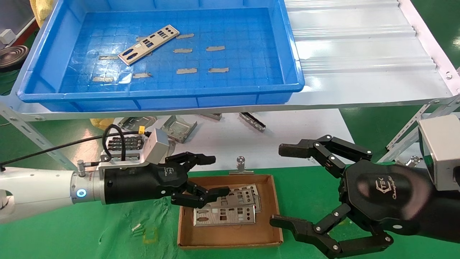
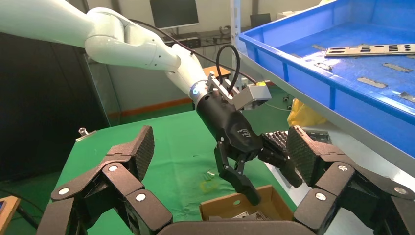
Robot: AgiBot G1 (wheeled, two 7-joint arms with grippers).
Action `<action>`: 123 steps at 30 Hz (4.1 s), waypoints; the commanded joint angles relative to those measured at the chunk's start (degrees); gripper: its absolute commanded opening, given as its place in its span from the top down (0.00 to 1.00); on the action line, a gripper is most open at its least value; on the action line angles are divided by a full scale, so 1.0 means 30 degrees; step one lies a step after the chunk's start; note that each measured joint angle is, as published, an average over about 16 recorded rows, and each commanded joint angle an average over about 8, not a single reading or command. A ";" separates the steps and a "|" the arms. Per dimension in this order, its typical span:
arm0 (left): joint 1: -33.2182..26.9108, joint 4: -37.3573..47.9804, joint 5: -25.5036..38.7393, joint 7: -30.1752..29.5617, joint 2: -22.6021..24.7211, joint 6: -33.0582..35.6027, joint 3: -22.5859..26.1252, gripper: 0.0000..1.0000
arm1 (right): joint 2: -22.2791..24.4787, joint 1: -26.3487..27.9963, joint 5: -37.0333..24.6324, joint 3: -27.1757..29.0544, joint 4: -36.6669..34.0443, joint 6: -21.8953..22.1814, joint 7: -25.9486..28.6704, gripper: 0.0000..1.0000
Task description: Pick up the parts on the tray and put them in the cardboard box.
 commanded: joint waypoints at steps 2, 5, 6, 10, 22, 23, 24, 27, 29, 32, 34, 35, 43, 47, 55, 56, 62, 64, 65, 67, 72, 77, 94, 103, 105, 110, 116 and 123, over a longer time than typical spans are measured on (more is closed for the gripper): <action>0.0005 -0.0046 0.0035 0.0078 0.0024 -0.0052 0.0031 0.00 | 0.0000 0.0000 0.0000 0.0000 0.0000 -0.0001 0.0000 0.00; 0.0168 -0.0535 -0.0021 -0.0054 -0.0169 -0.0132 -0.0091 0.00 | 0.0000 0.0000 0.0000 0.0000 0.0000 0.0000 0.0000 0.00; 0.0267 -0.0773 -0.0098 -0.0159 -0.0292 -0.0126 -0.0187 0.00 | 0.0000 0.0000 0.0001 0.0000 -0.0001 0.0001 0.0000 0.00; 0.0778 -0.2204 -0.0385 -0.0672 -0.0933 -0.0231 -0.0641 0.00 | 0.0000 0.0000 0.0001 0.0000 -0.0001 0.0001 0.0000 0.00; 0.2512 -0.7068 -0.1363 -0.2417 -0.3112 -0.0588 -0.2183 0.00 | 0.0000 0.0000 0.0001 -0.0001 -0.0001 0.0001 0.0000 0.00; 0.2653 -0.7463 -0.1442 -0.2559 -0.3289 -0.0617 -0.2308 0.00 | 0.0000 0.0000 0.0001 -0.0001 -0.0001 0.0001 0.0000 0.00; 0.2799 -0.7874 -0.1525 -0.2706 -0.3473 -0.0647 -0.2439 0.00 | 0.0000 0.0000 0.0001 -0.0001 -0.0001 0.0001 0.0000 0.00; 0.3234 -0.9091 -0.1769 -0.3143 -0.4019 -0.0736 -0.2825 0.00 | 0.0000 0.0000 0.0001 -0.0001 -0.0001 0.0001 0.0000 0.00; 0.3521 -0.9898 -0.1931 -0.3433 -0.4380 -0.0796 -0.3081 0.00 | 0.0000 0.0000 0.0001 -0.0001 -0.0001 0.0001 0.0000 0.00; 0.3957 -1.1120 -0.2177 -0.3871 -0.4927 -0.0885 -0.3468 0.00 | 0.0000 0.0000 0.0001 -0.0001 -0.0001 0.0001 0.0000 0.00; 0.4249 -1.1940 -0.2342 -0.4165 -0.5295 -0.0946 -0.3728 0.00 | 0.0000 0.0000 0.0001 -0.0001 -0.0001 0.0001 0.0000 0.00; 0.4390 -1.2335 -0.2421 -0.4307 -0.5472 -0.0975 -0.3854 0.00 | 0.0000 0.0000 0.0001 -0.0001 -0.0001 0.0001 0.0000 0.00; 0.5550 -1.5588 -0.3075 -0.5474 -0.6929 -0.1213 -0.4885 0.00 | 0.0000 0.0000 0.0001 -0.0001 -0.0001 0.0001 -0.0001 0.00; 0.6125 -1.7200 -0.3399 -0.6052 -0.7651 -0.1332 -0.5396 0.00 | 0.0000 0.0000 0.0001 -0.0001 -0.0001 0.0001 -0.0001 0.00; 0.7284 -2.0451 -0.4053 -0.7219 -0.9108 -0.1570 -0.6427 0.00 | 0.0000 0.0000 0.0001 -0.0001 -0.0001 0.0001 -0.0001 0.00; 0.7431 -2.0862 -0.4135 -0.7366 -0.9292 -0.1601 -0.6557 0.00 | 0.0000 0.0000 0.0001 -0.0001 -0.0001 0.0001 -0.0001 0.00; 0.8273 -2.3222 -0.4609 -0.8213 -1.0349 -0.1774 -0.7306 0.00 | 0.0000 0.0000 0.0001 -0.0001 -0.0001 0.0001 -0.0001 0.00; 0.8514 -2.3909 -0.4746 -0.8452 -1.0654 -0.1814 -0.7519 0.00 | 0.0000 -0.0001 0.0002 -0.0001 -0.0003 0.0003 -0.0001 0.00; 0.8621 -2.4217 -0.4809 -0.8547 -1.0788 -0.1831 -0.7615 0.00 | 0.0000 -0.0001 0.0003 -0.0001 -0.0003 0.0004 -0.0001 0.00; 0.8780 -2.4672 -0.4906 -0.8678 -1.0988 -0.1856 -0.7758 0.00 | 0.0001 -0.0002 0.0004 0.0000 -0.0005 0.0005 -0.0001 0.00; 0.8918 -2.5023 -0.5012 -0.8748 -1.1151 -0.1889 -0.7886 0.00 | 0.0001 -0.0004 0.0006 0.0000 -0.0007 0.0008 -0.0002 0.00; 0.8838 -2.4754 -0.4967 -0.8683 -1.1042 -0.1892 -0.7808 0.00 | 0.0001 -0.0004 0.0006 0.0000 -0.0007 0.0008 -0.0002 0.00; 0.8675 -2.4332 -0.4848 -0.8594 -1.0850 -0.1867 -0.7665 0.00 | 0.0001 -0.0004 0.0005 0.0000 -0.0007 0.0008 -0.0002 0.00; 0.8651 -2.4258 -0.4828 -0.8581 -1.0817 -0.1856 -0.7643 0.00 | 0.0002 -0.0004 0.0005 0.0000 -0.0007 0.0008 -0.0002 0.00; 0.8649 -2.4247 -0.4825 -0.8579 -1.0814 -0.1854 -0.7640 0.00 | 0.0001 -0.0004 0.0005 0.0000 -0.0007 0.0008 -0.0002 0.00; 0.8643 -2.4227 -0.4817 -0.8574 -1.0809 -0.1851 -0.7633 0.00 | 0.0001 -0.0004 0.0005 0.0000 -0.0007 0.0008 -0.0002 0.00; 0.8637 -2.4214 -0.4808 -0.8566 -1.0802 -0.1850 -0.7626 0.00 | 0.0001 -0.0004 0.0005 0.0000 -0.0007 0.0008 -0.0002 0.00; 0.8629 -2.4205 -0.4805 -0.8560 -1.0794 -0.1850 -0.7618 0.00 | 0.0001 -0.0004 0.0005 0.0000 -0.0007 0.0008 -0.0002 0.00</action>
